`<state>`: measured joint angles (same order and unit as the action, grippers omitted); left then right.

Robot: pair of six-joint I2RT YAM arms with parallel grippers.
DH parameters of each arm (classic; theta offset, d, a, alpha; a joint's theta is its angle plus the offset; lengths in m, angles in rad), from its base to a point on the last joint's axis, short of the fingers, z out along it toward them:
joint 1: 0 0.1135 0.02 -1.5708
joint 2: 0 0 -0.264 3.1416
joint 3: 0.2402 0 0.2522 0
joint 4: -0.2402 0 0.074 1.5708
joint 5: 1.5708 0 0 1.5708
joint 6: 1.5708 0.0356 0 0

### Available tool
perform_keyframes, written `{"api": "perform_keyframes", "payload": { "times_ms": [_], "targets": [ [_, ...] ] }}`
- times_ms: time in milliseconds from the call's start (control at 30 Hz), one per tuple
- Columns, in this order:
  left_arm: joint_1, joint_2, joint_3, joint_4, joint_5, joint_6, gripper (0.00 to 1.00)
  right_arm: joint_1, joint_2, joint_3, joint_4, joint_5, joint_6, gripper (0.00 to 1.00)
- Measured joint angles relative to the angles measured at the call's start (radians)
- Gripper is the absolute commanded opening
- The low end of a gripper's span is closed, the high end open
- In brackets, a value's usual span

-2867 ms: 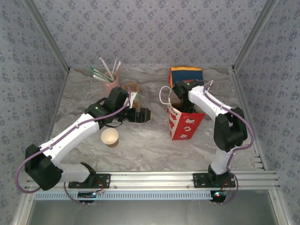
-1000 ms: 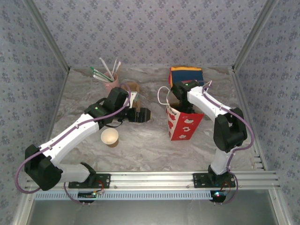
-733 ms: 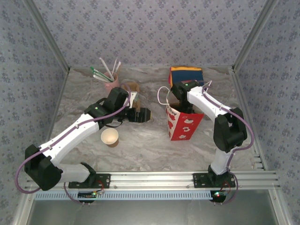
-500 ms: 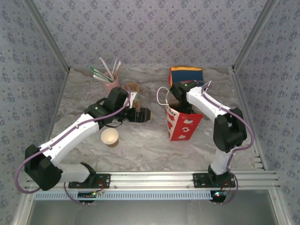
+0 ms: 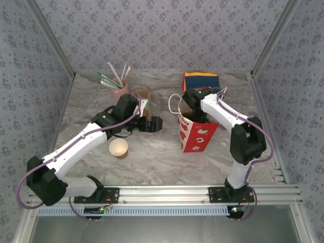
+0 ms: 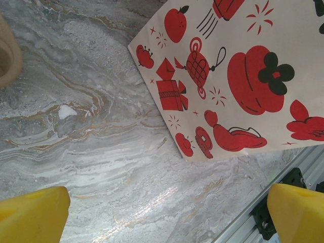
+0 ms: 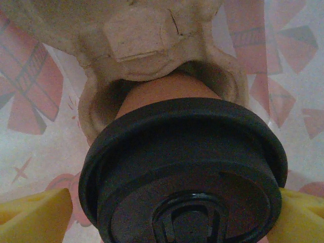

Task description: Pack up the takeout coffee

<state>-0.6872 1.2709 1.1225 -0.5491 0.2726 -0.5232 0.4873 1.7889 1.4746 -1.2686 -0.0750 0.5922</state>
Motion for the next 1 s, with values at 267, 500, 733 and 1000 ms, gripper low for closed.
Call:
{"api": "perform_keyframes", "payload": {
  "times_ms": [267,500,733,1000],
  "targets": [
    [0.000,0.000,0.000,0.003,0.000,0.000,1.00,0.000,-0.007,0.000,-0.014,0.000,0.000,0.96],
    [0.000,0.000,0.000,0.003,0.000,0.000,1.00,0.000,-0.013,0.002,-0.019,0.000,0.003,0.96],
    [0.000,0.000,-0.001,0.003,0.000,0.000,1.00,0.000,-0.013,0.002,-0.019,0.000,0.003,0.96],
    [0.000,0.000,-0.001,0.003,0.000,0.000,1.00,-0.002,-0.013,0.000,-0.017,0.000,0.003,0.96]
  ]
}}
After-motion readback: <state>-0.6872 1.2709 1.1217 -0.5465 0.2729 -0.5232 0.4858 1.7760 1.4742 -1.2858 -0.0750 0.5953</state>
